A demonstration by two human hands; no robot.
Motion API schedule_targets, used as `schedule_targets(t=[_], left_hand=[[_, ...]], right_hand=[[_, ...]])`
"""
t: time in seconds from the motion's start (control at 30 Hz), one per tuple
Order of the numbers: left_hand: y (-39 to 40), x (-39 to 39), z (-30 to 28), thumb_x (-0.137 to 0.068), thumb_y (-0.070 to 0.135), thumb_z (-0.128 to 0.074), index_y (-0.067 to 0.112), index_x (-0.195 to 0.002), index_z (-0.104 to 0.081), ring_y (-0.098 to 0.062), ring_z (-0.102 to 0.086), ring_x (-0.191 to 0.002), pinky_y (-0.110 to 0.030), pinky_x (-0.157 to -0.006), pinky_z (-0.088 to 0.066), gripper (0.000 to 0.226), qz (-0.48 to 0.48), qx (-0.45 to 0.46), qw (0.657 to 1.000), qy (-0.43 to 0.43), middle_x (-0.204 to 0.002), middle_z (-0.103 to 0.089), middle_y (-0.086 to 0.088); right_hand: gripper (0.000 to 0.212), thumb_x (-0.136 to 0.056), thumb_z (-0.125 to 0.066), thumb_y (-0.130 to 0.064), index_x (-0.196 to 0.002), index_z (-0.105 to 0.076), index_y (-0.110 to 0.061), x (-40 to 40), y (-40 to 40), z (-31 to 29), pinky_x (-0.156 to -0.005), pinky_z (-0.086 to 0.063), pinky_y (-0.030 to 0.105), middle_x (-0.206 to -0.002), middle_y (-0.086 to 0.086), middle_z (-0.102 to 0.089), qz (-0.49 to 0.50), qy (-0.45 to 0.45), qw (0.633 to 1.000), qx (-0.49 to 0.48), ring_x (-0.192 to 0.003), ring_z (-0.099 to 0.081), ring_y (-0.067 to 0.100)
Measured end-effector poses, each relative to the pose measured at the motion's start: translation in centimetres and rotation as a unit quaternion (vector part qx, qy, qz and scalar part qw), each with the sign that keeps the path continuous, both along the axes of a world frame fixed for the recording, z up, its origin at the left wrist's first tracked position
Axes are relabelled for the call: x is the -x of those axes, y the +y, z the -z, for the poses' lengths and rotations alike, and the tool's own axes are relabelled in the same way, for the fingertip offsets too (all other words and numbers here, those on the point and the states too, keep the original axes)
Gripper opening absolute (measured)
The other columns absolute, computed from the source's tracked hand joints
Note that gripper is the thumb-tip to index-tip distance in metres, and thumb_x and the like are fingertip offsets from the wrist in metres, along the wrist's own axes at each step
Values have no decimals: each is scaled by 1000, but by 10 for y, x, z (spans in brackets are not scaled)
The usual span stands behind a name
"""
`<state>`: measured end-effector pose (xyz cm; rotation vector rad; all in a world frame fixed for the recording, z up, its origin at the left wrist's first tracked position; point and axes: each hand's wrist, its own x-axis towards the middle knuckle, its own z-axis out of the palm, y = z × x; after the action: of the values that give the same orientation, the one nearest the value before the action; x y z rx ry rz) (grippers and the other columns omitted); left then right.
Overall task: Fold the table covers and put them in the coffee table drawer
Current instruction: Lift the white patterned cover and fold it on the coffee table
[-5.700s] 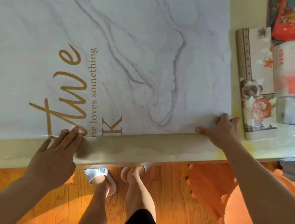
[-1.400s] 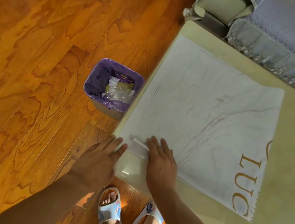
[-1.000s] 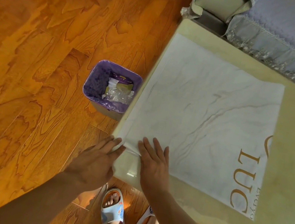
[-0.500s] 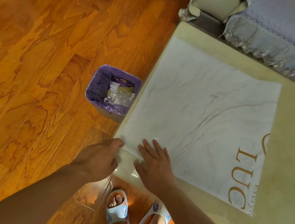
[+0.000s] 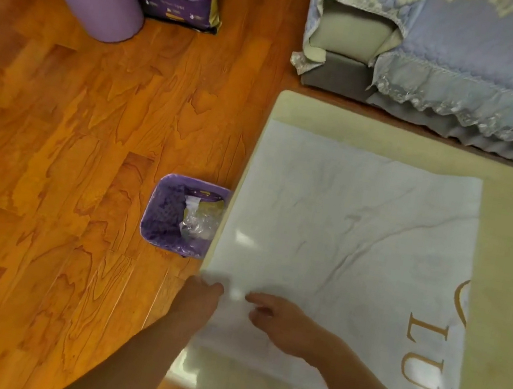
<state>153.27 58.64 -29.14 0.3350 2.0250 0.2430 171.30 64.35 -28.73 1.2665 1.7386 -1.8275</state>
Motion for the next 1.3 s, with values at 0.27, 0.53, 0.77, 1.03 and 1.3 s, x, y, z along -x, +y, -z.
schedule_targets(t=[0.27, 0.53, 0.77, 1.03, 1.3], left_hand=[[110, 22, -6, -96, 24, -58, 21, -80, -58, -30, -64, -97, -38, -89, -49, 17, 34, -133, 990, -31, -97, -68, -5], [204, 69, 37, -99, 37, -59, 18, -88, -66, -23, -63, -91, -33, -78, -47, 24, 249, -203, 947, 5, -84, -62, 4], [258, 70, 40, -103, 39, -51, 13, -93, -59, -24, -62, -85, -32, -64, -45, 29, 311, -208, 926, 49, -86, -63, -2], [277, 73, 35, -107, 21, -39, 5, -136, -52, -33, -59, -120, -34, -87, -45, 36, 385, -146, 910, 47, -132, -61, -15], [264, 77, 45, -106, 16, -42, 15, -80, -46, -24, -57, -82, -33, -66, -38, 25, 330, -192, 924, 25, -83, -54, -1]], right_hand=[[50, -104, -51, -19, -146, -33, -39, 21, 54, -8, -80, -51, 35, -115, -8, -61, 135, -39, 972, 189, -101, -64, 14], [27, -104, -50, -17, -130, -55, -13, 80, 110, 2, -64, -46, 28, -100, 3, -64, 336, -150, 930, 28, -81, -63, 20], [73, -92, -52, -65, -148, -25, -27, 159, 59, 9, -95, -50, 32, -139, 0, -36, 219, -370, 879, -207, -124, -44, 20], [37, -85, -70, -22, -119, -61, -10, 157, 42, 32, -63, -55, 33, -102, 9, -65, 150, -369, 819, -412, -79, -61, 25], [49, -87, -70, -41, -127, -53, -19, 163, 39, 35, -82, -57, 36, -131, 8, -54, 159, -357, 824, -411, -105, -61, 26]])
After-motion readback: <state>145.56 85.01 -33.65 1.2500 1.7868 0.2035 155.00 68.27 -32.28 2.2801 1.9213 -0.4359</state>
